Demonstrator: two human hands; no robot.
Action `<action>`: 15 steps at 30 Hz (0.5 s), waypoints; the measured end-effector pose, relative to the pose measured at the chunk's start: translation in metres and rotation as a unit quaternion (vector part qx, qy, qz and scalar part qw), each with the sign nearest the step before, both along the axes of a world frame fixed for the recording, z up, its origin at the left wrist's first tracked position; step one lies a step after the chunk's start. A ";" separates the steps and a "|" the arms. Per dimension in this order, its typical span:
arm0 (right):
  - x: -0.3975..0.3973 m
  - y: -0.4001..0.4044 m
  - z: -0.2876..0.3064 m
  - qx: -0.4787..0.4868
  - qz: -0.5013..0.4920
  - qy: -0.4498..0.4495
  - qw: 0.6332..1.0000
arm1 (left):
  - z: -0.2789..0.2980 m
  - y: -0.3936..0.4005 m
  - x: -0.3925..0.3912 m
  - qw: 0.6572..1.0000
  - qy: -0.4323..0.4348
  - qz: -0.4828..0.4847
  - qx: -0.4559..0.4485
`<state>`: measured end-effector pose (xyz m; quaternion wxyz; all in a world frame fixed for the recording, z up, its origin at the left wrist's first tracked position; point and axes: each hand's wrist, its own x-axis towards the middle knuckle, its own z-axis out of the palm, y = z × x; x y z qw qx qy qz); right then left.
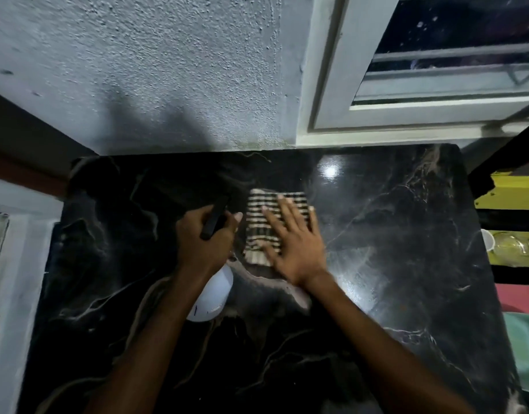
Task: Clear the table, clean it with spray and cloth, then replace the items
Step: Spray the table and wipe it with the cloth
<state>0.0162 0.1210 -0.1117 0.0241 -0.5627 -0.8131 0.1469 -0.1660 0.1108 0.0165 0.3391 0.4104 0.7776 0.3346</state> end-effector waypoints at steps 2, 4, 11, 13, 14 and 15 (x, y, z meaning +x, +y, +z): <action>0.051 0.008 0.000 0.003 -0.097 -0.025 0.995 | -0.001 -0.003 -0.007 0.999 -0.025 0.021 -0.013; 0.090 0.031 0.001 -0.006 -0.201 -0.052 0.978 | -0.003 -0.004 -0.012 0.998 -0.047 0.037 -0.013; -0.015 0.105 0.000 -0.043 -0.291 -0.048 0.955 | -0.011 -0.011 -0.036 0.995 -0.070 0.071 -0.010; -0.077 0.099 0.003 -0.049 -0.233 -0.032 0.971 | -0.009 -0.015 -0.043 0.995 -0.066 0.078 0.000; -0.104 0.091 0.004 -0.050 -0.199 -0.022 0.979 | -0.008 -0.017 -0.047 0.995 -0.062 0.082 0.001; -0.128 0.078 0.006 -0.051 -0.152 -0.018 0.987 | -0.006 -0.019 -0.051 0.995 -0.052 0.081 0.001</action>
